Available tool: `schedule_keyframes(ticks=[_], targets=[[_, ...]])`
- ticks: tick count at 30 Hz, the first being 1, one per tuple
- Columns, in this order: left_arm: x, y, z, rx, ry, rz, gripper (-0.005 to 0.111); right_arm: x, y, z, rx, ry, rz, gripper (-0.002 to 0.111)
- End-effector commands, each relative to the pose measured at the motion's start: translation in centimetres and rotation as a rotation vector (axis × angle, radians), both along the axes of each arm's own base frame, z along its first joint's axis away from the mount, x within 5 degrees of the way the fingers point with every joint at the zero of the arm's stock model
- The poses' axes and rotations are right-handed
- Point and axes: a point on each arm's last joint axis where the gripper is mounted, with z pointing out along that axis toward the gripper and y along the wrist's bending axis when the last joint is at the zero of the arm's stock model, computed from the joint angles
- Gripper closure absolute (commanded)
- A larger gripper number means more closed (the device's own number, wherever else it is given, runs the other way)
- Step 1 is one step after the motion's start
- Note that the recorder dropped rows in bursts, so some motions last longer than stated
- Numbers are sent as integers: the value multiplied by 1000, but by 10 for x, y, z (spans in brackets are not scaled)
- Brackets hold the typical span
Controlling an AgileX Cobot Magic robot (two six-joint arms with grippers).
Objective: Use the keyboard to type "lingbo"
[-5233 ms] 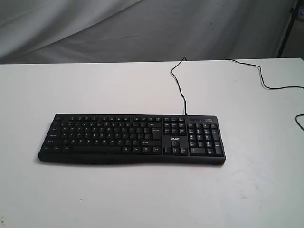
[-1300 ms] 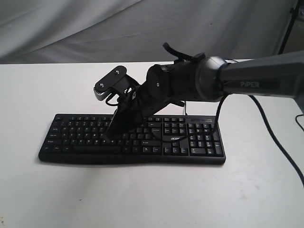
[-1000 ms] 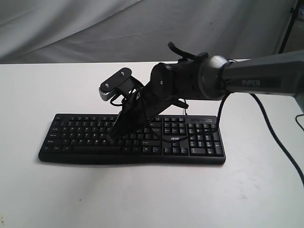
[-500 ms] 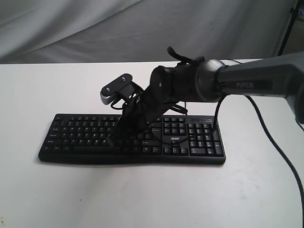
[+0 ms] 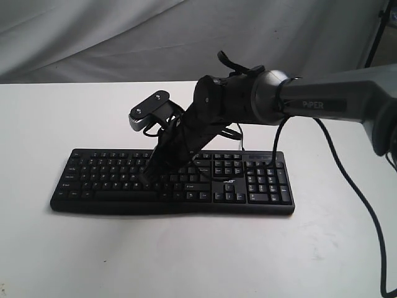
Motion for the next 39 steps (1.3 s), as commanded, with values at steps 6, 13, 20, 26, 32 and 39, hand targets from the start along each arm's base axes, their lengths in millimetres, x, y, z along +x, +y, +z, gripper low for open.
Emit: schedule_keyframes(ticks=[6, 13, 20, 26, 32, 39], targets=[[1, 0, -1, -3, 2, -4, 106, 3, -1, 4, -10, -35, 33, 108], [1, 0, -1, -3, 2, -4, 106, 3, -1, 3, -16, -45, 51, 108], [1, 0, -1, -3, 2, -4, 106, 0, -3, -1, -24, -40, 58, 108], [1, 0, -1, -3, 2, -4, 106, 2, -2, 0, -20, -67, 49, 108], [1, 0, -1, -3, 2, -4, 106, 2, -2, -1, -29, -67, 64, 108], [1, 0, -1, -3, 2, -4, 106, 0, -4, -11, -48, -68, 83, 108]])
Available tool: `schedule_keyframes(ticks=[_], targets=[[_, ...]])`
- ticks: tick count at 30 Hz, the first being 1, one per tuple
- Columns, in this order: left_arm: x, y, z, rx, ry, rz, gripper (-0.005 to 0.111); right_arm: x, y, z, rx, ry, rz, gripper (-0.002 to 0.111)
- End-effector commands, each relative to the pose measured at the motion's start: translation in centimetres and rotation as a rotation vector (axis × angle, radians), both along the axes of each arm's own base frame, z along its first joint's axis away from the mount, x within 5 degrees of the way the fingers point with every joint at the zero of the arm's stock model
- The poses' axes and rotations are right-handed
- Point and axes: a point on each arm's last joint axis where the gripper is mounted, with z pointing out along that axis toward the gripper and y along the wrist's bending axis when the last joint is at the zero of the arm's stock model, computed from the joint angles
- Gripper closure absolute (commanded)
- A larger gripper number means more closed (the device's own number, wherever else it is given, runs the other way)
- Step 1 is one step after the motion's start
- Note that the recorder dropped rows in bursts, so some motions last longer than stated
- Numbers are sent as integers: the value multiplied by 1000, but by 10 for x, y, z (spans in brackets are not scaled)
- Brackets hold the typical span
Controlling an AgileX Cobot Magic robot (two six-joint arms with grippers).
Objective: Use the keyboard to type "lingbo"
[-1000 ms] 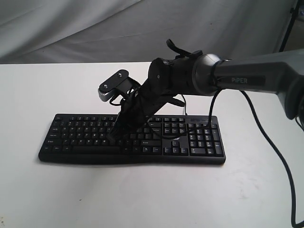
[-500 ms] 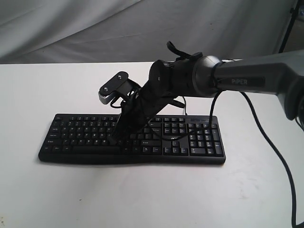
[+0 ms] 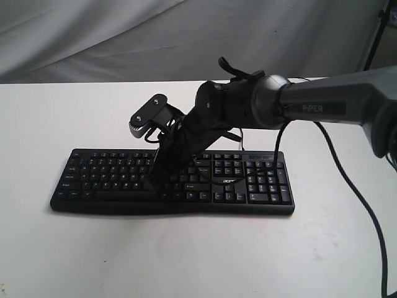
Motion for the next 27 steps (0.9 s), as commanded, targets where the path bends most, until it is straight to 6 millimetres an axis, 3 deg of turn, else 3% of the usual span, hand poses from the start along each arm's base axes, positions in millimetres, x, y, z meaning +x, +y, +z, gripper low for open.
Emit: schedule_keyframes(ticks=[1, 27], targets=[[1, 0, -1, -3, 2, -4, 106, 1, -2, -5, -10, -8, 6, 108], [1, 0, -1, -3, 2, -4, 106, -2, 0, -6, -23, 4, 42, 108]])
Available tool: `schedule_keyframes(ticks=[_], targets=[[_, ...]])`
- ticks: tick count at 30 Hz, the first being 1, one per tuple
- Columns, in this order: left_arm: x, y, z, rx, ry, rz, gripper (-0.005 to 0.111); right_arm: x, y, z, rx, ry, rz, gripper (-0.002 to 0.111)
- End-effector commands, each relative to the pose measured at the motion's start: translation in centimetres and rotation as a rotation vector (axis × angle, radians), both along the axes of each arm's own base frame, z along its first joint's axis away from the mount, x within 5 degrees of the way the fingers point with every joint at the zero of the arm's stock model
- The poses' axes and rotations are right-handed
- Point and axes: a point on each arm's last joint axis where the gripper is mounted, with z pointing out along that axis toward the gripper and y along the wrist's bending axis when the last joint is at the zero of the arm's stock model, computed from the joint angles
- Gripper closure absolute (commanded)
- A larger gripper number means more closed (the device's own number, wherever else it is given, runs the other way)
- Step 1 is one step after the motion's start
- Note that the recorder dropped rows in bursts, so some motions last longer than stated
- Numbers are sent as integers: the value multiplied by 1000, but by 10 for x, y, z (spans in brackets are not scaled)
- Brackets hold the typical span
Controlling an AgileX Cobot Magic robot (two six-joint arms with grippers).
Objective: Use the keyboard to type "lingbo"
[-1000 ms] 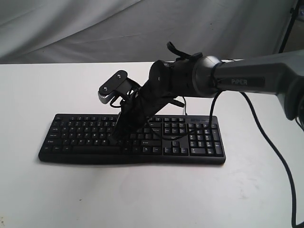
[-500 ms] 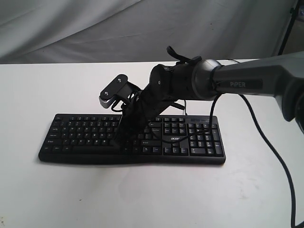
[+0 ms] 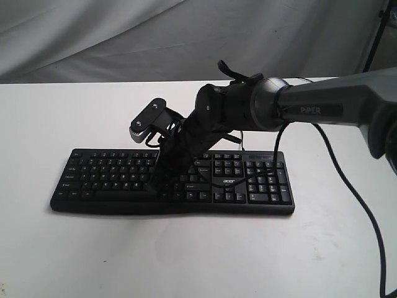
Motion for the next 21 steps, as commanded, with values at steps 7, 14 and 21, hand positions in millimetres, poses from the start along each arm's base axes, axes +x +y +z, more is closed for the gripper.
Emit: schedule_keyframes(ticks=[7, 14, 21], targets=[[1, 0, -1, -3, 2, -4, 106, -2, 1, -15, -17, 31, 17, 108], [1, 0, -1, -3, 2, -4, 106, -3, 1, -11, -16, 30, 21, 108], [1, 0, -1, -3, 2, -4, 106, 2, 5, 26, 18, -34, 33, 108]])
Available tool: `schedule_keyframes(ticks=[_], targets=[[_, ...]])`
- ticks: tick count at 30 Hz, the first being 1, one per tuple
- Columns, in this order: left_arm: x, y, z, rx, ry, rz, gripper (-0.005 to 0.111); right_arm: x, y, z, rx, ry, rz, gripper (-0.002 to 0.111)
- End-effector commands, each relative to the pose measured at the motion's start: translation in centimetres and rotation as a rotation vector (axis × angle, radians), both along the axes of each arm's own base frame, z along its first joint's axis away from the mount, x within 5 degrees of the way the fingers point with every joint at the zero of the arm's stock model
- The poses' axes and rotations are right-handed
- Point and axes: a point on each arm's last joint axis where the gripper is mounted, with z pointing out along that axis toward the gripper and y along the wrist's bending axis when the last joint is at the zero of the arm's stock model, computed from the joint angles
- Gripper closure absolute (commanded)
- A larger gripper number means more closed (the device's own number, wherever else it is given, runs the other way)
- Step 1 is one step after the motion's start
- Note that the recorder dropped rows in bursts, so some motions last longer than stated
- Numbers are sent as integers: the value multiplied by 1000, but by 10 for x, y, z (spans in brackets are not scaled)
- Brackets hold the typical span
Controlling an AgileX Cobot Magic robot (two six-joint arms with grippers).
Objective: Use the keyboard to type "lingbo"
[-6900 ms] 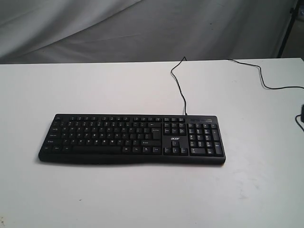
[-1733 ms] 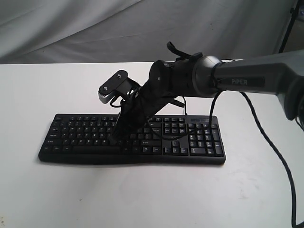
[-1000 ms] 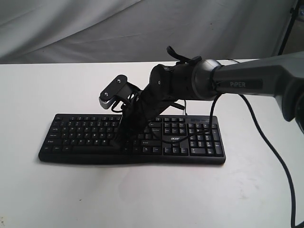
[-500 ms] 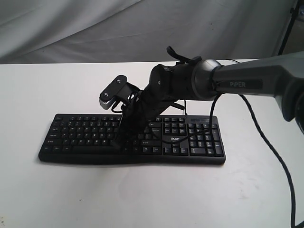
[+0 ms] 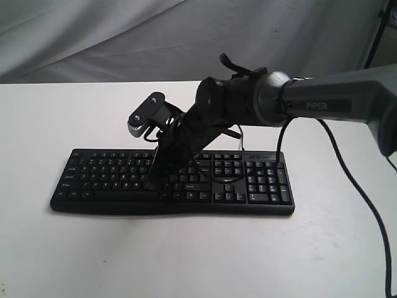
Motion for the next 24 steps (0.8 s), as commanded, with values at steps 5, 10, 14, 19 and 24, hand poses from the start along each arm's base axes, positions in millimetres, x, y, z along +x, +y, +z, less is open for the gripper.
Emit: schedule_keyframes(ticks=[5, 10, 14, 19, 24], targets=[[1, 0, -1, -3, 2, -4, 106, 12, 12, 15, 14, -26, 44, 108], [1, 0, -1, -3, 2, -4, 106, 20, 16, 9, 22, -24, 44, 108], [1, 0, -1, -3, 2, -4, 106, 20, 17, -1, 14, -8, 45, 108], [1, 0, -1, -3, 2, -4, 106, 23, 17, -6, 14, -24, 34, 108], [1, 0, -1, -3, 2, -4, 106, 24, 17, -9, 12, -27, 32, 108]])
